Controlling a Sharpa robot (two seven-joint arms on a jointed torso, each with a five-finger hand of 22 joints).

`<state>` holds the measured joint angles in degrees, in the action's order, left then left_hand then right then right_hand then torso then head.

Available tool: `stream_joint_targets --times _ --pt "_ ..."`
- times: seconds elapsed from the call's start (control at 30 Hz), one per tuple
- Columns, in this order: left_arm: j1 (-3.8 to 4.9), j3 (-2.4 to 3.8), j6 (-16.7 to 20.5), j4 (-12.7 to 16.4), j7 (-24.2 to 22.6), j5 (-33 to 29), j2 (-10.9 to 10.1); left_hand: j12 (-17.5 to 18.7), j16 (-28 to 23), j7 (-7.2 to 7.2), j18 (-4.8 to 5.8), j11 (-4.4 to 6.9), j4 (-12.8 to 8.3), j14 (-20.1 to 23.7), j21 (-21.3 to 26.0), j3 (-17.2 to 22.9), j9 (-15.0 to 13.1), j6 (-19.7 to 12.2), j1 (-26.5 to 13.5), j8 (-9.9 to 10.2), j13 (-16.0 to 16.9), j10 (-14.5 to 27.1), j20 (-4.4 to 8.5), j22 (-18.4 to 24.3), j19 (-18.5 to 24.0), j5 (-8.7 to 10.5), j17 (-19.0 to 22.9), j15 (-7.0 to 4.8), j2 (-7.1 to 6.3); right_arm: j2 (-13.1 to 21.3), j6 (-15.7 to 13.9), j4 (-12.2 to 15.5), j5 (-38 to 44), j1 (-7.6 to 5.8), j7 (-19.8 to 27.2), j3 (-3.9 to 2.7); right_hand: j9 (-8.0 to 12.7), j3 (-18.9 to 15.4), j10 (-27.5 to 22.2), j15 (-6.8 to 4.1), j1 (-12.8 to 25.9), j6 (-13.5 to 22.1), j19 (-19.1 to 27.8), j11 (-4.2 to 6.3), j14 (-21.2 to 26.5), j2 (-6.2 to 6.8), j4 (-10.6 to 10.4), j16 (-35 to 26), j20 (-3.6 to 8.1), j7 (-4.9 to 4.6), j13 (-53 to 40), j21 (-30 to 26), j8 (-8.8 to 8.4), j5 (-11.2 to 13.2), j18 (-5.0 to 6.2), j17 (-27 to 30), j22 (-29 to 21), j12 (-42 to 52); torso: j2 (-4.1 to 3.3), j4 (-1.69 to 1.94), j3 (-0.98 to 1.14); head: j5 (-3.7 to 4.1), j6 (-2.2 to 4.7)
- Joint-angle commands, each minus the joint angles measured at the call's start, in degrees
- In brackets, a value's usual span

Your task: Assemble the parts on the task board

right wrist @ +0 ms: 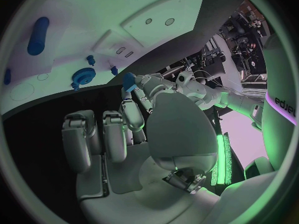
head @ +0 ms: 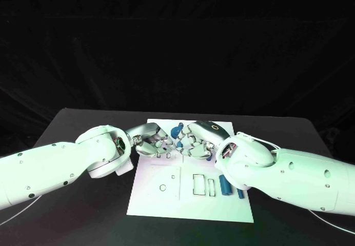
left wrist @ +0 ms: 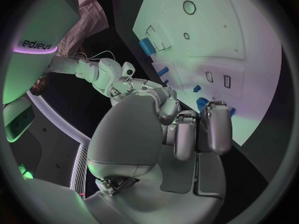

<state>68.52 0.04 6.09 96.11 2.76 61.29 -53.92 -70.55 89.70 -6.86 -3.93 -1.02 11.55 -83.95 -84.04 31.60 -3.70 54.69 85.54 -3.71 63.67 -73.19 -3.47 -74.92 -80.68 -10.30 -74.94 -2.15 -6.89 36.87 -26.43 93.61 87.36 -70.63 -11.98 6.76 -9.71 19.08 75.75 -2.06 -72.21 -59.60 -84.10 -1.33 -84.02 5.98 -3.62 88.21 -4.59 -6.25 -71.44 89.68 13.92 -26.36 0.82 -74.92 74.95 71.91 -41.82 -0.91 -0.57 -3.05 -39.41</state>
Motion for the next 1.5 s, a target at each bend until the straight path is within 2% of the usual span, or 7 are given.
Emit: stream_joint_targets --times 0.03,0.6,1.03,1.17,1.33,1.47,1.5 --pt "0.01 0.02 -0.84 0.16 -0.07 -0.36 0.18 0.07 0.3 0.14 0.76 0.1 0.07 -6.05 -0.31 0.32 0.05 -0.38 -0.08 0.23 0.05 -0.43 0.02 -0.41 -0.28 0.19 -15.06 -0.28 -0.54 -0.19 0.63 0.06 0.26 -0.01 0.72 -0.04 -0.1 0.35 0.36 -0.27 0.04 -0.82 -5.9 -0.07 -5.1 -0.43 0.11 -0.19 0.49 0.31 -0.01 0.32 0.4 0.16 -0.82 -11.42 15.05 0.26 0.0 -0.05 0.01 0.01 -0.07" --pt "0.01 0.03 -1.1 -0.09 0.17 -0.37 0.11 0.05 0.3 0.43 0.79 0.31 -0.25 -6.05 -0.41 0.86 0.0 -0.51 -0.16 0.12 0.13 -0.61 0.1 -0.63 -0.39 0.19 -15.06 -0.45 -0.62 -0.43 1.16 -0.54 0.06 -0.02 0.5 -0.03 -0.12 0.38 0.39 -0.28 0.11 -0.81 -5.9 -0.07 -5.11 -0.46 0.06 -0.17 0.5 0.3 -0.04 0.32 0.42 0.31 -0.82 -11.44 15.05 0.28 0.01 -0.04 0.0 0.06 -0.15" --pt "0.13 0.38 1.07 -1.97 -0.67 -3.96 -2.03 0.24 0.3 0.34 0.78 0.34 -0.47 -6.05 -0.41 1.1 -0.07 -0.27 -0.34 -0.02 -0.05 -0.52 0.18 -0.59 -0.35 0.22 -15.06 -0.54 -0.87 -3.04 2.62 -4.74 3.65 -0.02 -0.51 0.32 -0.13 0.49 0.4 -0.29 0.08 -0.81 -5.9 -0.04 -5.13 -0.54 0.07 -0.11 0.52 0.33 -0.02 0.32 0.43 0.44 -0.82 -11.55 15.05 0.26 -0.02 0.11 -0.09 -0.2 -0.37" --pt "0.32 0.69 2.72 -2.27 -1.55 -8.29 -3.0 0.52 0.3 0.24 0.77 0.29 -0.56 -6.05 -0.4 1.17 -0.07 -0.24 -0.44 -0.02 -0.4 -0.31 0.21 -0.55 -0.32 0.24 -15.06 -0.52 -1.05 -4.3 3.98 -6.2 5.81 0.01 -1.37 0.51 -0.14 0.52 0.3 -0.3 0.08 -0.78 -5.9 -0.05 -5.12 -0.53 0.07 -0.14 0.52 0.32 0.11 0.32 0.43 0.53 -0.82 -11.5 15.05 0.12 0.02 0.13 -0.16 -0.34 -0.56" --pt "0.53 0.97 5.47 -2.04 -3.76 -17.98 -3.82 0.91 0.3 0.08 0.74 0.16 -0.66 -6.05 -0.34 1.2 -0.06 -0.28 -0.74 0.03 -0.83 -0.05 0.22 -0.41 -0.22 0.28 -15.06 -0.45 -1.37 -6.16 6.36 -7.64 8.93 0.15 -3.01 0.73 -0.14 0.52 0.26 -0.3 0.19 -0.72 -5.9 -0.07 -5.11 -0.5 0.01 -0.16 0.53 0.3 0.17 0.32 0.42 0.74 -0.82 -11.47 15.05 0.04 -0.01 0.13 -0.17 -0.47 -0.75" --pt "0.63 1.04 8.31 -1.91 -6.52 -28.06 -4.04 2.72 -0.11 -0.27 0.64 -0.3 -0.56 -5.8 -0.09 0.66 -0.09 -0.1 -1.94 -0.02 -2.93 1.27 0.05 0.16 0.18 0.4 -14.39 -0.11 -2.07 -7.27 8.3 -8.41 10.35 0.19 -3.81 0.9 -0.14 0.53 0.26 -0.3 0.18 -0.71 -5.9 -0.06 -5.12 -0.51 0.02 -0.16 0.54 0.3 0.18 0.32 0.41 0.8 -0.82 -11.48 15.05 0.03 0.04 0.05 -0.11 -0.63 -0.86" --pt "0.65 1.05 9.25 -1.85 -7.45 -31.18 -4.08 4.18 -0.45 -0.4 0.51 -0.47 -0.46 -5.6 0.18 0.24 -0.1 -0.02 -2.46 -0.03 -4.64 2.39 -0.08 0.8 0.61 0.43 -13.84 0.06 -2.3 -7.56 8.87 -8.61 10.59 0.21 -3.96 0.95 -0.14 0.53 0.26 -0.3 0.18 -0.71 -5.9 -0.06 -5.12 -0.51 0.02 -0.16 0.54 0.3 0.18 0.32 0.41 0.8 -0.82 -11.48 15.05 0.03 0.04 0.02 -0.11 -0.66 -0.87"
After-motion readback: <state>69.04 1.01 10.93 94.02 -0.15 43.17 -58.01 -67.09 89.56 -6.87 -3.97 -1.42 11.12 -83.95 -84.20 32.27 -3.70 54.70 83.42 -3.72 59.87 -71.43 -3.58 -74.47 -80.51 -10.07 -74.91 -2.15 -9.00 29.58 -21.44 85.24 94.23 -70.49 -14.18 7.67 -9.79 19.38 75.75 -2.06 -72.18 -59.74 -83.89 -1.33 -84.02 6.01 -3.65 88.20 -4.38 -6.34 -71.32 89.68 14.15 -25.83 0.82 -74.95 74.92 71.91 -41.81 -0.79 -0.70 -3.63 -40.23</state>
